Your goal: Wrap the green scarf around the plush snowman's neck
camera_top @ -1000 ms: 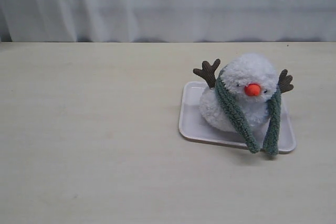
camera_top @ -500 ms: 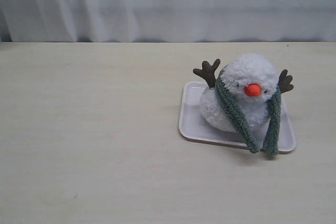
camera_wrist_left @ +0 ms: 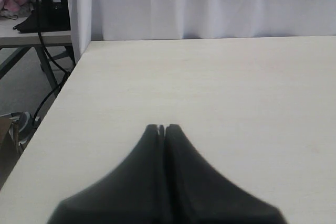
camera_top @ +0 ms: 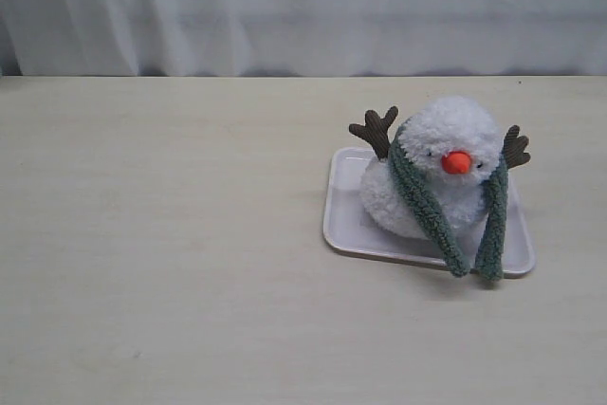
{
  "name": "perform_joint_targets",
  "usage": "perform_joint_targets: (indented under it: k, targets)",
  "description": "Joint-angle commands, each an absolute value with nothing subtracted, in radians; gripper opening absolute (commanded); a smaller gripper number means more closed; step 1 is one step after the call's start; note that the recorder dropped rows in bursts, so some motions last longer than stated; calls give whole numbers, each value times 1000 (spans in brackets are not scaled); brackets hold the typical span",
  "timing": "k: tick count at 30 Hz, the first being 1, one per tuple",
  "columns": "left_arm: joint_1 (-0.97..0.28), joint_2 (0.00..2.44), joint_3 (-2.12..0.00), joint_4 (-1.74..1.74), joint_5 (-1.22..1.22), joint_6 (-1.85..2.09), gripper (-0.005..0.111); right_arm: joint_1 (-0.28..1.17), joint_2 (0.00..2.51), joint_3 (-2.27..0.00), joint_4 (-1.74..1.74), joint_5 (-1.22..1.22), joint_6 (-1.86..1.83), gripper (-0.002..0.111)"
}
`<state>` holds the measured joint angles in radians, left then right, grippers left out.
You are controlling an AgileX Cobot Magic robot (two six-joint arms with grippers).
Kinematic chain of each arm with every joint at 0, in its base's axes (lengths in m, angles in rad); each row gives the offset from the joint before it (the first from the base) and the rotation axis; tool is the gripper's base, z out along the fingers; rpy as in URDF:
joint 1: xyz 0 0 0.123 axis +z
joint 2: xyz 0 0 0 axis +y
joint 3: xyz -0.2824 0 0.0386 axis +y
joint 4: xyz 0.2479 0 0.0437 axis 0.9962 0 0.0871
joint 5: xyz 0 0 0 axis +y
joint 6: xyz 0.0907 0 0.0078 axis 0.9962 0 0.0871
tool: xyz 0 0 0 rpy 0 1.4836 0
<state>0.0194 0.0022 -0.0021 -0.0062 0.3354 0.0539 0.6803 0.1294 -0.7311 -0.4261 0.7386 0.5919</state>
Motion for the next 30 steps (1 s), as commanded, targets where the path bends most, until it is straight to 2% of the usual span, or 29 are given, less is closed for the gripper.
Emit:
perform_joint_targets:
  k: [1,14,30]
  targets:
    - [11,0,0,-11,323,49,0,676,126,-730,-426,738,589,49]
    - [11,0,0,-11,323,49,0,653,35,-680,-366,739,589,49]
    - [11,0,0,-11,323,49,0,316,3,-680,198,736,589,49]
